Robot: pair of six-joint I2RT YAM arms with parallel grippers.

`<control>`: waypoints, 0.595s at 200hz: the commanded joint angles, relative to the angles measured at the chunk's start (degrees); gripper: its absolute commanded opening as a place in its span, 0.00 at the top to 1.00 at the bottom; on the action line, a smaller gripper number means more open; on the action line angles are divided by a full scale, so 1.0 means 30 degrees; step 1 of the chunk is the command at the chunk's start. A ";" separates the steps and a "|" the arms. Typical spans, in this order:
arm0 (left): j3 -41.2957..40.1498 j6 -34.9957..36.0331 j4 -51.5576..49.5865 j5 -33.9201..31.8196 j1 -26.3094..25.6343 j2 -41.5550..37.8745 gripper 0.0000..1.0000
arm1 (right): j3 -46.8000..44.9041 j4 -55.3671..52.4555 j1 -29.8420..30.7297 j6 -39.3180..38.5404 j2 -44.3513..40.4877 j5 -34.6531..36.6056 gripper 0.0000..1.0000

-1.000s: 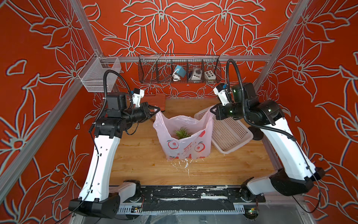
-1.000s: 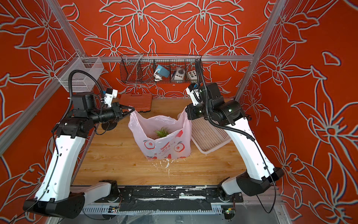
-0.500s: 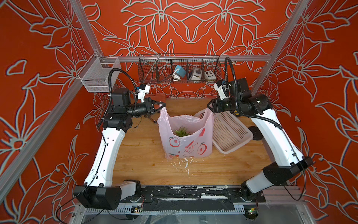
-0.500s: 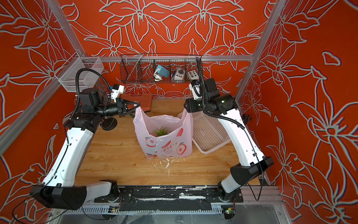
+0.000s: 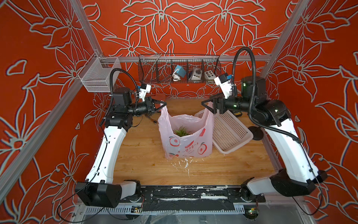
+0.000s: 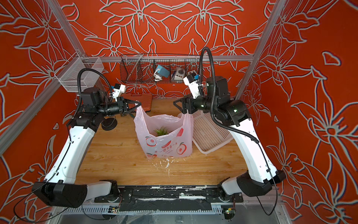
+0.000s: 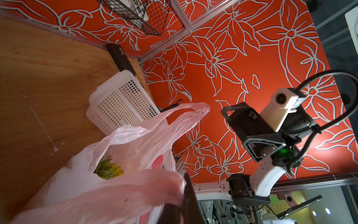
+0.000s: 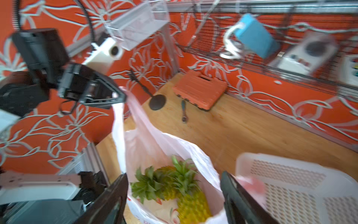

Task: Place the pineapple into a plastic bag & tie a knot
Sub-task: Adjust the plastic bag at the center of the board.

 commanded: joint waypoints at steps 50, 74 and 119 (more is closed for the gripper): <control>0.0237 -0.0176 0.0944 0.0669 -0.0346 -0.0811 1.00 | 0.3751 0.0969 0.3411 0.0173 0.5575 -0.3414 0.17; 0.0355 -0.0297 0.0945 0.0878 -0.0429 -0.0893 1.00 | 0.4027 0.1351 0.3775 0.0440 0.6545 -0.3382 0.16; 0.0354 -0.0520 0.0931 0.1065 -0.0494 -0.1076 1.00 | 0.5342 0.1843 0.4395 0.1000 0.8302 -0.3993 0.26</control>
